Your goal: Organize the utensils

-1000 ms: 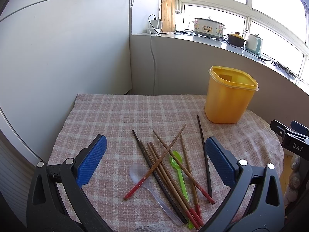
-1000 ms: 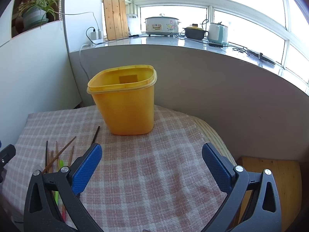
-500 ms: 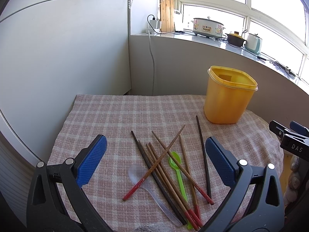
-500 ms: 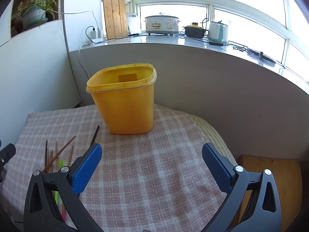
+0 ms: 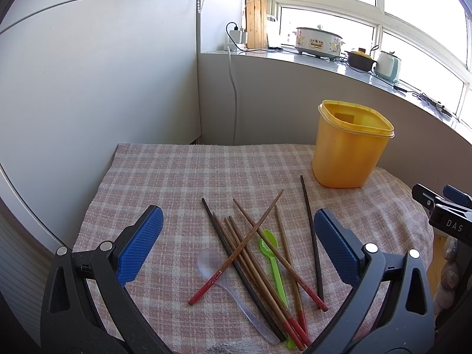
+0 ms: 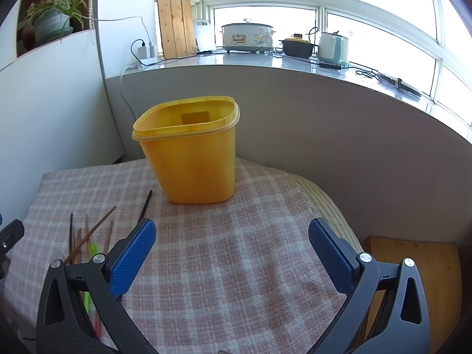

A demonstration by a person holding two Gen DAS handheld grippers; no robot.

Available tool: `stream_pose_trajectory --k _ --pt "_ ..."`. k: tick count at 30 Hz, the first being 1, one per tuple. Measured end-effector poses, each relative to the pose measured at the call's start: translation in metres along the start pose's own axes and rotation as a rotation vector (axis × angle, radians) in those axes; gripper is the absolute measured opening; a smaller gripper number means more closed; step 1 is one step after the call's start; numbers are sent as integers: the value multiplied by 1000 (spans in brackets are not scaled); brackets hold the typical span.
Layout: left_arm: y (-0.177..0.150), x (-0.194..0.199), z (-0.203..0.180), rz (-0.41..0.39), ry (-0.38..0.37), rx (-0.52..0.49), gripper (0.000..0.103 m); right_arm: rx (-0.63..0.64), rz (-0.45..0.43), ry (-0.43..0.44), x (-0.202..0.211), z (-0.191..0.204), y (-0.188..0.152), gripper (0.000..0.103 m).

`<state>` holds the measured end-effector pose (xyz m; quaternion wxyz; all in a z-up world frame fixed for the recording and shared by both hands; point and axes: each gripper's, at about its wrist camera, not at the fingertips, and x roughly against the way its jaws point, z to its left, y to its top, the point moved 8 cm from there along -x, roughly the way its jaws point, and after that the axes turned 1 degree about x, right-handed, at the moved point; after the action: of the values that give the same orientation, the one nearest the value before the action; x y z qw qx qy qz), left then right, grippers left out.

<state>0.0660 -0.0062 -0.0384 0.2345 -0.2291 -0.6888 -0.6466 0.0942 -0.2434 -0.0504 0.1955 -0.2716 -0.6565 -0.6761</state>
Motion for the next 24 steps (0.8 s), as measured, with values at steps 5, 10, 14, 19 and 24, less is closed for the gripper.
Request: stream_pose_trajectory --k 5,10,14,19,24 --pt "-2 -1 5 -4 -1 4 103 -3 -1 3 1 0 -1 102" --pt "-4 3 5 -4 -2 3 103 -5 0 1 1 -1 -1 102" --pt "-4 4 5 -6 -2 2 103 -8 1 0 2 -2 -2 102" --pt "-5 4 4 -6 -1 1 103 -9 1 2 5 -3 -2 102" --pt "-5 5 4 -2 1 3 103 -12 5 2 5 -4 -2 102"
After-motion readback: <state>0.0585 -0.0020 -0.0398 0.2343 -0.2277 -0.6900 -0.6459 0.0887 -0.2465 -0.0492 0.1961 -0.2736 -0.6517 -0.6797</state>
